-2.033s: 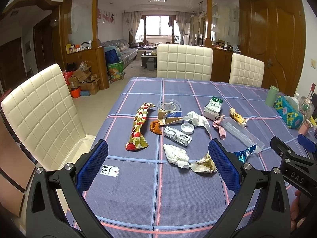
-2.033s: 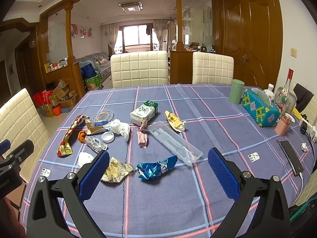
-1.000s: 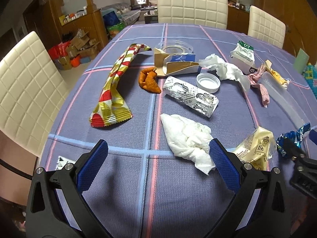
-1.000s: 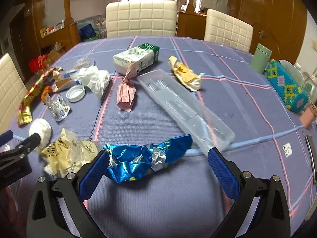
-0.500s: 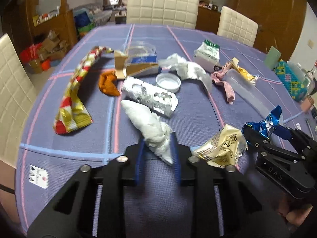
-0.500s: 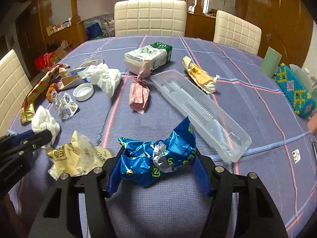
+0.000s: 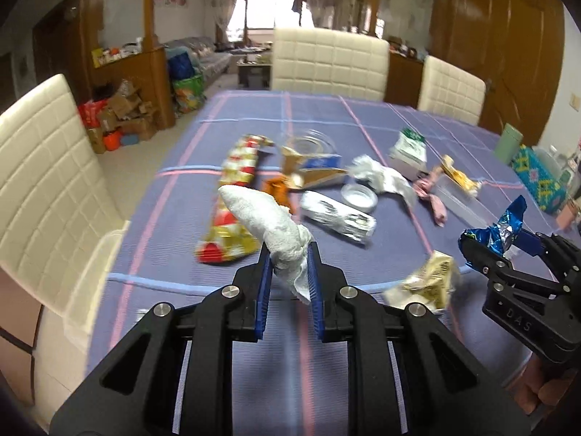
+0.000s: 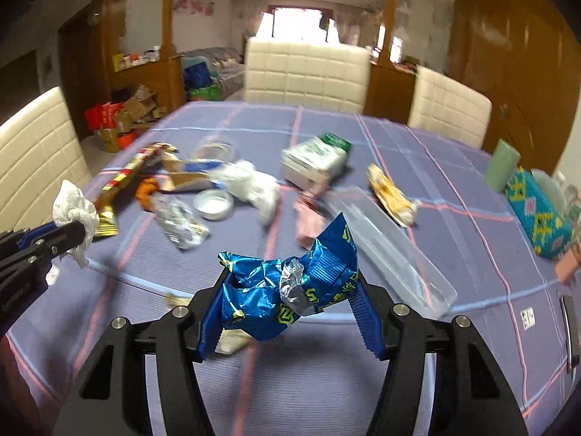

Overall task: Collect trash
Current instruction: 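Carry tissue and blue wrapper to the clear bin on the chair and release both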

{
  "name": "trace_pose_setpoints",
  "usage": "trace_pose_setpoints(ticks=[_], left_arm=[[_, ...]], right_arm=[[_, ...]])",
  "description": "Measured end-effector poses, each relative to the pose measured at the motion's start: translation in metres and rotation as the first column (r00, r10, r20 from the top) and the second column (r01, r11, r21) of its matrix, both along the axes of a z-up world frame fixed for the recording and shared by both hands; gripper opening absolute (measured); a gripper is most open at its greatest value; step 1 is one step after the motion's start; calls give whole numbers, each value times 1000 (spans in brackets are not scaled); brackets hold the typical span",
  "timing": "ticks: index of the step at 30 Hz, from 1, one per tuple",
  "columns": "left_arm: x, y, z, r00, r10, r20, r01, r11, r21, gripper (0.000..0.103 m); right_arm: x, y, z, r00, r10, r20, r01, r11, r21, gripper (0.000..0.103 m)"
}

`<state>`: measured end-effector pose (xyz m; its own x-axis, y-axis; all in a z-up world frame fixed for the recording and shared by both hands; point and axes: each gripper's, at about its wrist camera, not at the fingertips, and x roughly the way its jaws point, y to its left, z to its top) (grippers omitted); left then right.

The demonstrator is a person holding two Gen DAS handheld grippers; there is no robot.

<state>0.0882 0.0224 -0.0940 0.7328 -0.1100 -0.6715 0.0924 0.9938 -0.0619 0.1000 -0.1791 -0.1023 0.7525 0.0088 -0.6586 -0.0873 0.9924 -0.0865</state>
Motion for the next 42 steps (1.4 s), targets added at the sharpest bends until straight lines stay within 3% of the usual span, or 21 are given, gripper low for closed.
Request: trace_pose_setpoints(ticks=[6, 17, 24, 36, 37, 38, 39, 40, 42], left_arm=[[-9, 52, 4, 994, 106, 18, -105, 994, -4, 20], [-2, 139, 3, 966, 259, 20, -259, 966, 23, 20], [20, 181, -11, 950, 311, -14, -310, 950, 39, 21], [47, 205, -28, 943, 329, -40, -326, 943, 66, 23], [48, 207, -29, 941, 335, -42, -331, 941, 69, 27], [49, 209, -30, 940, 339, -46, -335, 939, 72, 42], [50, 210, -31, 936, 348, -50, -344, 936, 76, 62], [50, 213, -31, 924, 378, -49, -373, 924, 89, 96], [44, 218, -29, 912, 411, 1, -410, 908, 89, 100]], right_arm=[[2, 54, 10, 992, 121, 27, -120, 993, -20, 59], [29, 156, 14, 945, 324, 50, -321, 946, -48, 59], [51, 191, 9, 935, 353, 38, -350, 934, -66, 59], [72, 221, 3, 932, 362, 26, -358, 929, -96, 60], [73, 223, 3, 931, 365, 25, -361, 927, -97, 60], [73, 225, 3, 930, 368, 24, -364, 926, -99, 60], [73, 226, 3, 929, 370, 24, -366, 925, -101, 60], [73, 229, 2, 928, 373, 22, -369, 924, -103, 60], [74, 232, 1, 926, 378, 20, -374, 922, -105, 60]])
